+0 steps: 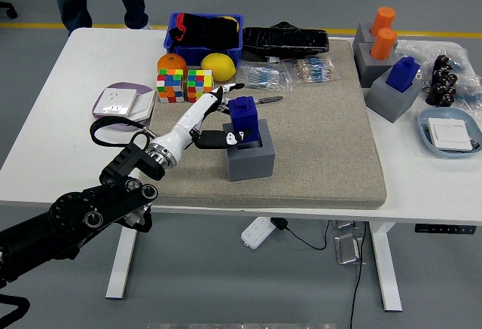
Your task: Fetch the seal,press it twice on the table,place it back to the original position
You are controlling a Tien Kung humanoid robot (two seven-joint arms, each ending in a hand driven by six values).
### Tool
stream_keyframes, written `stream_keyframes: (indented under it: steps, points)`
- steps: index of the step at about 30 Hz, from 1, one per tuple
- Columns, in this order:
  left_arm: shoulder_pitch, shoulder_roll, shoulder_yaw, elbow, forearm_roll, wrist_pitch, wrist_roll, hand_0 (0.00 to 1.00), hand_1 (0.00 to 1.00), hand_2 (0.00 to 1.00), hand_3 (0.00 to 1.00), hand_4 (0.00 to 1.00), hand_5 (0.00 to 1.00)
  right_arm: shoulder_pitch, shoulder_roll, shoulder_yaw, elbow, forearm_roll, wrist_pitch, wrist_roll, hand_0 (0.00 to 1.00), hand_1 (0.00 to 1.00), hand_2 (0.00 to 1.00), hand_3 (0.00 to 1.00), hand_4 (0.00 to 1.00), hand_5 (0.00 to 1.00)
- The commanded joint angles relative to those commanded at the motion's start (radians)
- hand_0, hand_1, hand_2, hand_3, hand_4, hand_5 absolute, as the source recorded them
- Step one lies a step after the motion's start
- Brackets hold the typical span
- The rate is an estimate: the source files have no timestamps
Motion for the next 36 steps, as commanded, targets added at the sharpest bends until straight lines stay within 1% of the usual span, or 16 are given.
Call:
stream_keyframes:
  steps: [8,18,27,36]
  points:
    - [0.016,-0.015,-0.008,0.005,-0.005,0.003,-0.006,0.815,0.39,0.329,0.924,0.509,0.002,0.0,0.0,-0.001,0.001,0.001,0.001,0.0,0.802,0.71,0.704,0.664,0.771,0.556]
    - [0.021,-0.026,0.001,0.006,-0.009,0.005,-0.013,0.816,0.392,0.33,0.924,0.514,0.002,0.0,-0.001,-0.003,0.002,0.001,0.001,0.001,0.802,0.71,0.703,0.664,0.772,0.556]
    - [0.02,-0.035,0.006,0.032,-0.018,0.016,-0.031,0.817,0.392,0.33,0.924,0.515,0.002,0.0,0.0,-0.001,0.001,-0.001,0.001,0.001,0.802,0.71,0.703,0.664,0.772,0.556]
    - [0.018,-0.042,0.015,0.044,-0.025,0.022,-0.04,0.817,0.392,0.329,0.924,0.514,0.002,0.002,0.0,-0.006,0.003,0.002,0.002,0.001,0.802,0.711,0.704,0.664,0.772,0.556]
